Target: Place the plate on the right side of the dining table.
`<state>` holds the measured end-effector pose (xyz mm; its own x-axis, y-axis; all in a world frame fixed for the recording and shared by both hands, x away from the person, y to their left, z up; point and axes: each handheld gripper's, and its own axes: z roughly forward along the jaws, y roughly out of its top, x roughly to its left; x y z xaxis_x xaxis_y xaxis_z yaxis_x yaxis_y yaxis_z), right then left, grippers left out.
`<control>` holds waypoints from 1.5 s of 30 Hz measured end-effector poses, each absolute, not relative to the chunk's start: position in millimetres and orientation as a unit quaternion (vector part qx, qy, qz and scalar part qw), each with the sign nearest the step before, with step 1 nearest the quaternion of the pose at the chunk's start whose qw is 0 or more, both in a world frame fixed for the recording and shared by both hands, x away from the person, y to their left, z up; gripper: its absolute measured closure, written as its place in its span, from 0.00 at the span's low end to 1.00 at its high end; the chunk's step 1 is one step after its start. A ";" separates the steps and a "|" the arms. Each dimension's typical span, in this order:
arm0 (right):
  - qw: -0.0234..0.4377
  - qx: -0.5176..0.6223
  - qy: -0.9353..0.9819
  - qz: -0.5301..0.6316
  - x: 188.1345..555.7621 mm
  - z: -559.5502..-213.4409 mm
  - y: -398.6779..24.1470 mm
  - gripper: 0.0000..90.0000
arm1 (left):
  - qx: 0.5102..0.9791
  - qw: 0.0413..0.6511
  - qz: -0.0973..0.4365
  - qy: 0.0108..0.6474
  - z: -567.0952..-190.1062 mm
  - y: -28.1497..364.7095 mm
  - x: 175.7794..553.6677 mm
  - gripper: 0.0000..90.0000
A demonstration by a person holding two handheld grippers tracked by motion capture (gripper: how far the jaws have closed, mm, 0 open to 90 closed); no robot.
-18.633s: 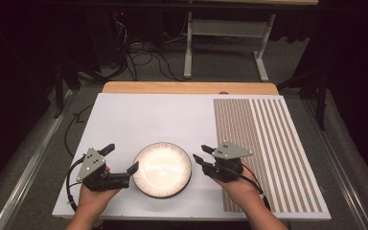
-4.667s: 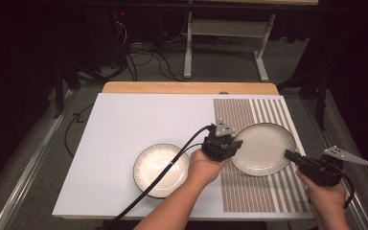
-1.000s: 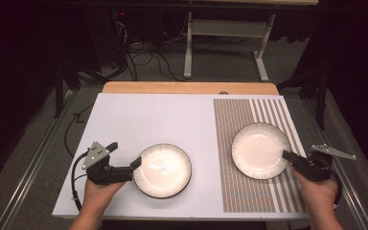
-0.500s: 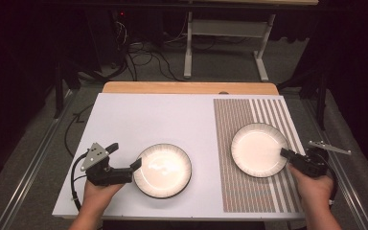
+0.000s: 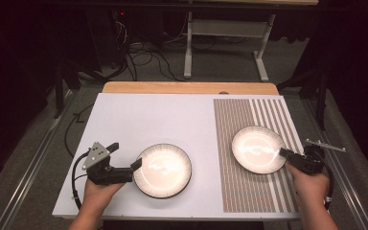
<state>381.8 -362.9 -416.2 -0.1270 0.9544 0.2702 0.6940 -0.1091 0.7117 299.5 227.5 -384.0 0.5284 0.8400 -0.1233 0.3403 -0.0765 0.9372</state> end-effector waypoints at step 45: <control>0.230 0.350 0.748 0.515 312.4 -369.8 -244.3 0.00 | 0.704 0.524 0.264 0.400 -376.6 216.3 289.7 0.00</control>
<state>312.4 -244.3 -369.8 -0.6499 0.7598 0.0173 0.2865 0.2238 0.9316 289.7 216.3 -376.6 0.5413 0.8395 -0.0469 0.2860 -0.1314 0.9492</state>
